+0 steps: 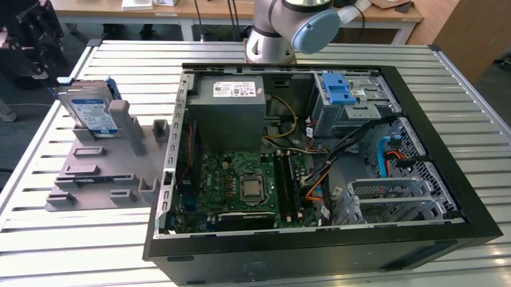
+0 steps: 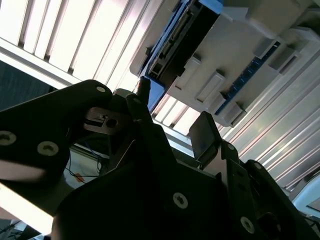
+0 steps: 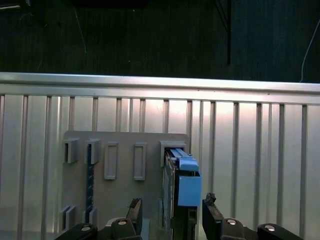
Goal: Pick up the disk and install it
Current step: 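Pick up the disk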
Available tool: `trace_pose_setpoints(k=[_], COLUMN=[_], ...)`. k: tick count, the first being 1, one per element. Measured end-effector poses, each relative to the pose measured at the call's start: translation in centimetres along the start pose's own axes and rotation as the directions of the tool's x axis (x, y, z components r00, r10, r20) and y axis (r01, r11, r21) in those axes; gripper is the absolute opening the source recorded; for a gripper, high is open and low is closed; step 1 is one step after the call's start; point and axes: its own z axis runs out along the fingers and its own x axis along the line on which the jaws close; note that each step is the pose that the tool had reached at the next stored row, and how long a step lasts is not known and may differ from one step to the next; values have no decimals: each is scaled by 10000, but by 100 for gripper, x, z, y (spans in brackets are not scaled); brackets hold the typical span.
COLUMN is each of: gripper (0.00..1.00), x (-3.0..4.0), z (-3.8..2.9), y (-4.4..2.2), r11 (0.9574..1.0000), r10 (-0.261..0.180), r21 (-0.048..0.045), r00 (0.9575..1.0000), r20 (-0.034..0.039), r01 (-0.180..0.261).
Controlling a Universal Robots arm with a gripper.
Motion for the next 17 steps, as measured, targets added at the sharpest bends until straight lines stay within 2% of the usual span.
trace_pose_setpoints(k=[8,14,17], gripper=[59,59,59], x=[-50,-57,-91], z=[103,188,226], y=[3,28,29], r11=[10000,9999,9999], r10=[-6,-6,4], r21=[-54,-144,-171], r00=[10000,10000,10000], r20=[-72,-73,-73], r01=[6,5,-5])
